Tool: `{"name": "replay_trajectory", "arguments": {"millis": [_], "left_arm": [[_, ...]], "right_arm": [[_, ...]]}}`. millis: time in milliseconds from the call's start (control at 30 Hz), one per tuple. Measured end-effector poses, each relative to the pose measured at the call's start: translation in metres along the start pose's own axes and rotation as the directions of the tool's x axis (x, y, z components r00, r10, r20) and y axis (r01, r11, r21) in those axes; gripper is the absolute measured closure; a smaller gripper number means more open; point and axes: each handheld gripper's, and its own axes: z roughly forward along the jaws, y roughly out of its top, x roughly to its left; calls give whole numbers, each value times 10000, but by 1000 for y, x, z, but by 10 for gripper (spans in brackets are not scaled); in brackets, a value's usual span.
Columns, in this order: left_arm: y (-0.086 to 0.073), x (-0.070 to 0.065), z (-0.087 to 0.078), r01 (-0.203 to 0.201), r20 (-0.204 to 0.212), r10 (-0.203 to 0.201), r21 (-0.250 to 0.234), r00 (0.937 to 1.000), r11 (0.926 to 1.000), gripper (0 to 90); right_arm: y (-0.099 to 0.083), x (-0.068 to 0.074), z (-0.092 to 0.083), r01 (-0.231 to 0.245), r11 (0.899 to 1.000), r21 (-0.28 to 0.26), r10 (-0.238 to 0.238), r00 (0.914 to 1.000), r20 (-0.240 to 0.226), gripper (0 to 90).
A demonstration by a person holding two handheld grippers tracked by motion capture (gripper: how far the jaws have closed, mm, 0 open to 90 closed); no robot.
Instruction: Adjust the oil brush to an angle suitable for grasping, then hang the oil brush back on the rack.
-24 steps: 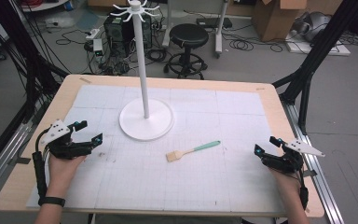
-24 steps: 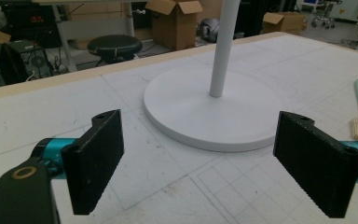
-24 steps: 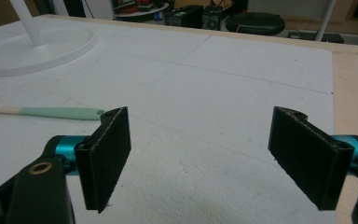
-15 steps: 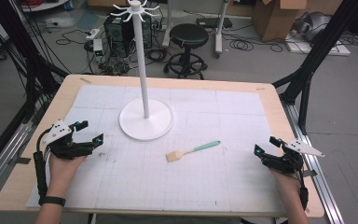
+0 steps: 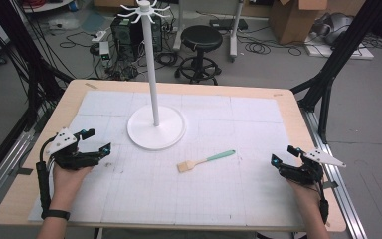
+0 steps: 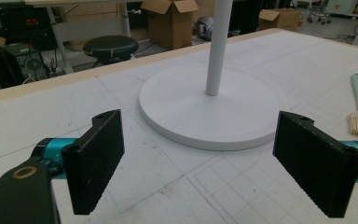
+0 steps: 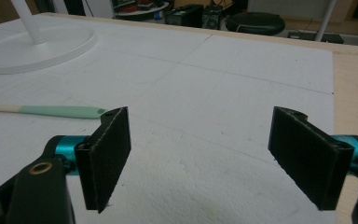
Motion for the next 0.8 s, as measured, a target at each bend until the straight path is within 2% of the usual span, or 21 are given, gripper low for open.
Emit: {"name": "replay_trajectory", "arguments": {"millis": [800], "left_arm": [[4,-1,-1,-2,135,7,-365,9999,9993,161]], "right_arm": [[1,0,-1,65,10000,-52,-65,10000,-39,204]]}}
